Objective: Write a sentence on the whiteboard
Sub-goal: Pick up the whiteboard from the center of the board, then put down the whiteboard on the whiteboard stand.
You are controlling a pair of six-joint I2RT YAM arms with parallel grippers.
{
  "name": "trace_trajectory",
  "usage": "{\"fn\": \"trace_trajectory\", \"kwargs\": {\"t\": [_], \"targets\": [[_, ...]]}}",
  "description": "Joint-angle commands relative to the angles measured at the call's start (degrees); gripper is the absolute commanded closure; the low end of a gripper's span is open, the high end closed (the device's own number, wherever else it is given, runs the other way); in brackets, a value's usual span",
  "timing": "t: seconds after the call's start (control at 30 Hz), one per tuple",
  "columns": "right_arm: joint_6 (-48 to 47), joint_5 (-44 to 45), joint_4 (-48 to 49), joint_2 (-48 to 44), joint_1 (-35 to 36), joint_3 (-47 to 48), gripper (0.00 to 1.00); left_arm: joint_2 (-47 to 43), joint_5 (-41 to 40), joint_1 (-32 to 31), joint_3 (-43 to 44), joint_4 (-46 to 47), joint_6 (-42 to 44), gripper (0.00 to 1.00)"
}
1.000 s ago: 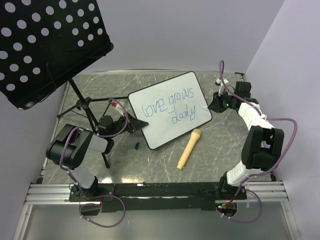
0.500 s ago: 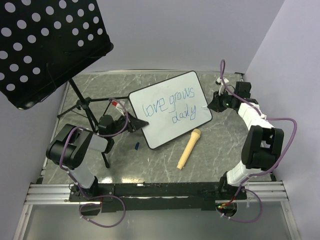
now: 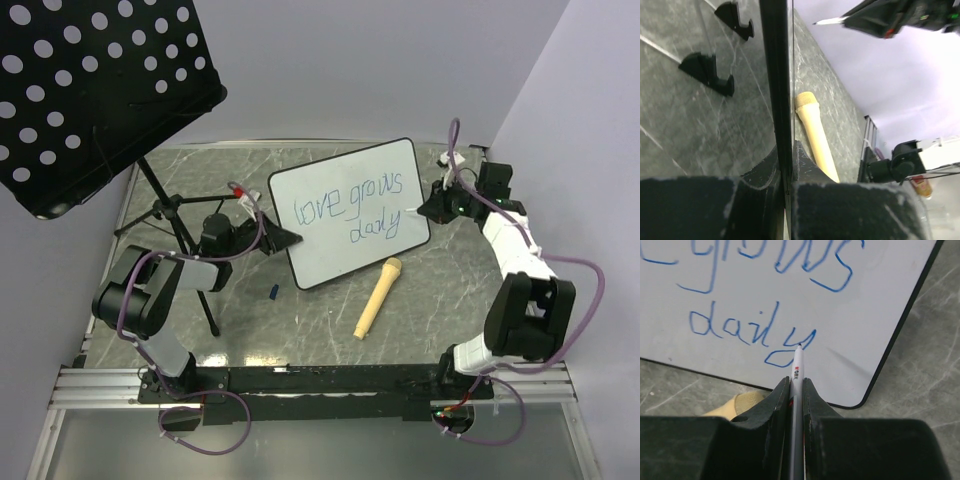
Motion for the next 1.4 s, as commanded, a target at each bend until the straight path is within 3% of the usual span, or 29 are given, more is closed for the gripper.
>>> {"fn": "trace_trajectory", "kwargs": {"t": [0.0,0.3,0.57,0.73,1.07,1.37], "targets": [[-0.6,-4.4,-3.0,-8.5,-1.9,-0.1,1.00,-3.4,2.9,-0.3,5.4,0.1,8.7,0.99],[2.5,-11.4,-5.9,-18.7,-8.9,-3.4,1.00,-0.2,3.2,-0.3,16.2,-7.2,14.4,0.99],[3.2,-15.9,-6.5,-22.3,-13.3,-5.5,1.00,5.0,2.1,-0.3,34.0,-25.2,22.0,0.99],[1.9,-17.3,-7.6,-22.0,-15.0,-5.8,1.00,9.3,1.4,-0.2,41.4,-26.7,21.1,0.99],[1.0,-19.0,-8.3,-21.8,-16.7,-6.4,1.00,14.0,-3.1,1.9,47.1,-22.0,16.2,0.99],[0.4,-19.4,-8.7,-20.4,-16.9,-6.5,1.00,17.4,-5.3,2.5,56.1,-26.9,16.0,0.99]]}}
